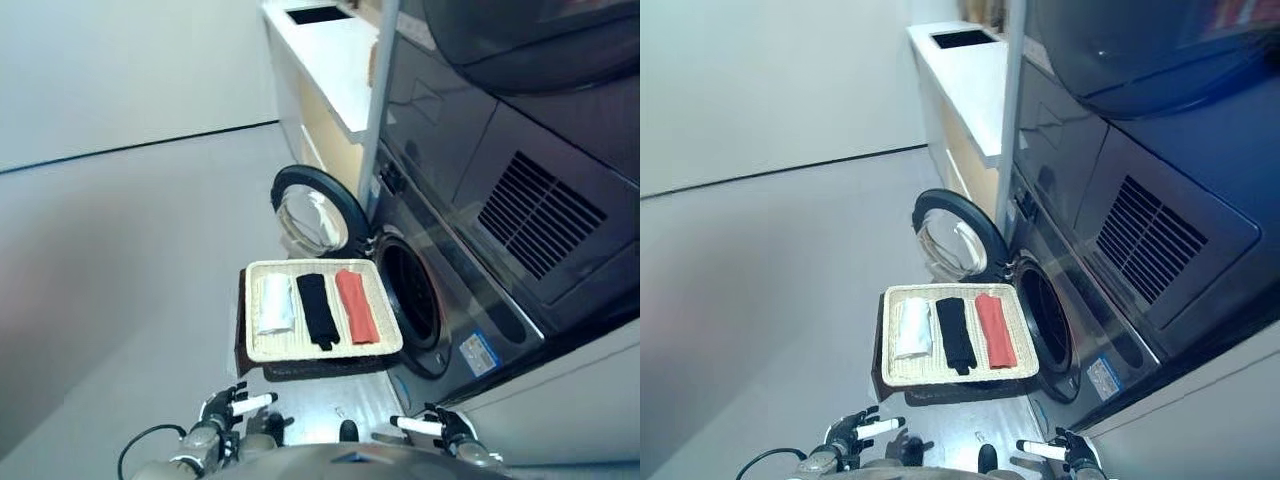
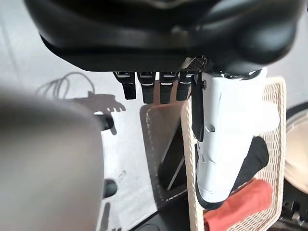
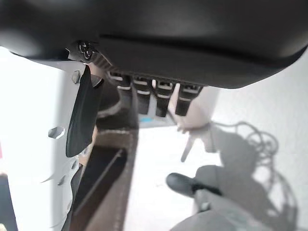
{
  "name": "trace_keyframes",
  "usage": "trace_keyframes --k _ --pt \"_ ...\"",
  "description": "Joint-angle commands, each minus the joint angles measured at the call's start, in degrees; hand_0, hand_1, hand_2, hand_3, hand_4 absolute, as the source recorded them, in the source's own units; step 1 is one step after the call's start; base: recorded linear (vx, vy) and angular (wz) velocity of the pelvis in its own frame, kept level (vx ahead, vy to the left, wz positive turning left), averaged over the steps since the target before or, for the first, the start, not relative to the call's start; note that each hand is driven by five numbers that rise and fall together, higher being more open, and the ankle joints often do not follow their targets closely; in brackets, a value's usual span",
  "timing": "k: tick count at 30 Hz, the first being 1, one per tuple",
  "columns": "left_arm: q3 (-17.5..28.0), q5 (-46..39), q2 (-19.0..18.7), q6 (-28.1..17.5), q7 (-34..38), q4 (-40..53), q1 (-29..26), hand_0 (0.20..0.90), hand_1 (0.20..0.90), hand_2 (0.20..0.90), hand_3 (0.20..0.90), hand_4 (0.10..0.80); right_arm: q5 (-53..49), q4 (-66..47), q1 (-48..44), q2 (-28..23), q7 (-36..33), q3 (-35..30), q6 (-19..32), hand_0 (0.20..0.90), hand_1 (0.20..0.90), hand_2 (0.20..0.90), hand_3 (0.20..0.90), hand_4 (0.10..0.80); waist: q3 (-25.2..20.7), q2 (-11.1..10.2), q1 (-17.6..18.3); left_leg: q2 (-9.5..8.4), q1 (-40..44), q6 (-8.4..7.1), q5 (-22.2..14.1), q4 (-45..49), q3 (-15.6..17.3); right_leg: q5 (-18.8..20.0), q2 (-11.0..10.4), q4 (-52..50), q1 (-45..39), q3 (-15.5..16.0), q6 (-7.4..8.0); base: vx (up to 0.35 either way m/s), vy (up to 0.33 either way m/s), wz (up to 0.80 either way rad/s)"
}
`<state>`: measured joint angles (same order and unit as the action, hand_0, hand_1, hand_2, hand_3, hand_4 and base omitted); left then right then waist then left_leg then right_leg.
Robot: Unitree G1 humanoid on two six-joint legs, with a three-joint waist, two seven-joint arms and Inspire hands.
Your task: Pick up the clothes and place them into the washing machine
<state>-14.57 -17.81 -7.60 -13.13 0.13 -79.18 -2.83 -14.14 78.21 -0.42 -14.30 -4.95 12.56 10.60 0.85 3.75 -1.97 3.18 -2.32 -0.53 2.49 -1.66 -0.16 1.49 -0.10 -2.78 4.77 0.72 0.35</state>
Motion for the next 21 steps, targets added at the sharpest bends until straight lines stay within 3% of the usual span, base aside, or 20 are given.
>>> trace_keyframes --k 1,4,6,9,11,16,21 --pt "-0.2 1.6 -2.9 -2.3 0.4 -1.1 -1.1 0.900 0.900 0.900 0.900 0.800 -1.5 -1.3 -2.2 -0.2 -0.1 -2.2 2.2 0.900 0.900 0.900 0.900 0.800 -2.6 -3.4 -1.3 -2.93 -5.8 -1.41 0.9 1.3 -1.3 -3.8 -7.9 3.4 -9.7 -3.1 6.53 0.136 0.161 -0.20" --pt "0.0 1.5 -3.7 -2.2 0.3 -0.7 -1.4 0.900 0.900 0.900 0.900 0.800 -0.9 -1.9 -3.2 -0.2 -0.2 -1.6 2.4 0.900 0.900 0.900 0.900 0.800 -1.0 -2.9 -1.6 -3.47 -4.0 0.34 -0.8 1.8 -0.4 -2.3 -7.7 -8.7 -3.1 -2.2 7.61 0.052 0.138 -0.38" --pt "-0.2 1.2 -4.4 -2.3 0.5 -0.3 -2.3 0.900 0.900 0.900 0.900 0.800 -0.6 -3.8 -4.6 -0.2 -0.6 -1.1 2.6 0.900 0.900 0.900 0.900 0.800 1.3 -2.1 -1.4 -2.79 -3.1 0.56 -1.2 1.8 -0.2 -1.1 -7.9 -13.2 2.2 3.3 7.88 -0.029 0.132 -0.28" --pt "-0.1 1.5 -5.0 -2.5 0.8 -0.7 -2.6 0.900 0.900 0.900 0.900 0.800 -0.3 -4.5 -5.2 -0.3 -0.7 -0.6 2.4 0.900 0.900 0.900 0.900 0.800 1.6 -3.2 -1.0 -3.74 -1.9 -0.05 -2.3 1.6 0.0 0.2 -9.0 -3.6 2.3 9.8 6.20 0.108 0.009 -0.35" --pt "0.8 1.3 -5.0 -2.5 0.6 -1.3 -2.1 0.900 0.900 0.900 0.900 0.800 0.0 -4.2 -4.7 -0.4 -0.8 -0.4 2.4 0.900 0.900 0.900 0.900 0.800 0.9 -4.0 -0.8 -4.09 -1.5 -0.16 -2.6 1.2 -0.7 0.3 -8.9 -0.8 0.1 7.6 5.88 0.160 -0.031 0.14" --pt "0.3 1.8 -3.9 -2.6 0.3 -0.4 -1.0 0.900 0.900 0.900 0.900 0.800 -0.4 -5.8 -5.9 -1.5 -1.5 -0.5 2.8 0.900 0.900 0.900 0.900 0.800 -0.2 -4.6 -2.2 -3.83 -1.9 -0.76 -1.9 -1.3 -0.5 1.1 -8.9 4.0 -1.6 10.4 6.24 0.065 -0.041 0.16" --pt "-2.9 0.0 -4.7 -5.4 3.0 5.1 -4.3 0.900 0.900 0.900 0.900 0.800 0.0 -10.1 -13.4 -4.0 -5.2 2.0 3.6 0.900 0.900 0.900 0.900 0.800 5.2 -4.2 -3.2 -3.63 -9.6 -1.63 -0.2 0.1 -2.0 1.9 -9.2 3.9 3.4 11.8 5.70 -0.201 -0.070 0.19"
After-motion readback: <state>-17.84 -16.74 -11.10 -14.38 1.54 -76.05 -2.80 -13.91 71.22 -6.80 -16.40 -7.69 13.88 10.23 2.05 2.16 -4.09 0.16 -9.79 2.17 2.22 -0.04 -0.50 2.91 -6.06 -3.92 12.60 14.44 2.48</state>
